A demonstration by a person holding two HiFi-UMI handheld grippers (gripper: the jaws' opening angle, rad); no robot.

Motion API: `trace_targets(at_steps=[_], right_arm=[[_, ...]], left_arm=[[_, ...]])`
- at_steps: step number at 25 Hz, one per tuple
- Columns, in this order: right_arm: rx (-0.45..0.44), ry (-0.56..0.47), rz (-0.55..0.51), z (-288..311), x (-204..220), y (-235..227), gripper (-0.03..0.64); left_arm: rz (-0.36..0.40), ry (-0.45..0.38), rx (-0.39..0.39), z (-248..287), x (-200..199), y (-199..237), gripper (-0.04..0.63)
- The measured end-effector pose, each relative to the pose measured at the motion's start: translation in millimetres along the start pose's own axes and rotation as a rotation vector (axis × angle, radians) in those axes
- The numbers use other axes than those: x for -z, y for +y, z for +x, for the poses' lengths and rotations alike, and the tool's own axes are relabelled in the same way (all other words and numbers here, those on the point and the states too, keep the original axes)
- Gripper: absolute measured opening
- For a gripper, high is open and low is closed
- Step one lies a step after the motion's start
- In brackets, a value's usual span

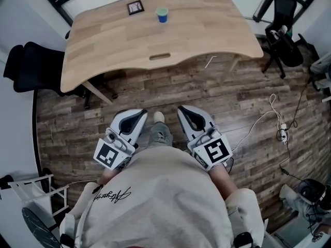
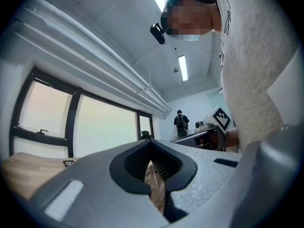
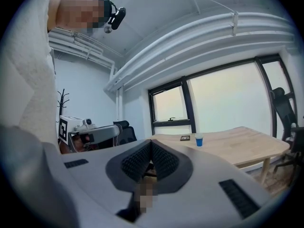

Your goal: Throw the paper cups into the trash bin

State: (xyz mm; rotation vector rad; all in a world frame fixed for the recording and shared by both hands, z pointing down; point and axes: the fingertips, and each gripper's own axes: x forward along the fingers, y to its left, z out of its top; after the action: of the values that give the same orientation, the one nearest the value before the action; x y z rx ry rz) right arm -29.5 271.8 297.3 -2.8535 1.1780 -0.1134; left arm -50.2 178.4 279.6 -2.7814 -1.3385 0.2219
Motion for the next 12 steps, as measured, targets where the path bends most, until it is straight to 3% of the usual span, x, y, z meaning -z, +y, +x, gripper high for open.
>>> trace_targets(at_steps=[12], right_arm=[[0.01, -0.008, 0.003, 68, -7, -54, 0.009]], left_arm=[[-0.003, -0.004, 0.016, 49, 11, 73, 0.003]])
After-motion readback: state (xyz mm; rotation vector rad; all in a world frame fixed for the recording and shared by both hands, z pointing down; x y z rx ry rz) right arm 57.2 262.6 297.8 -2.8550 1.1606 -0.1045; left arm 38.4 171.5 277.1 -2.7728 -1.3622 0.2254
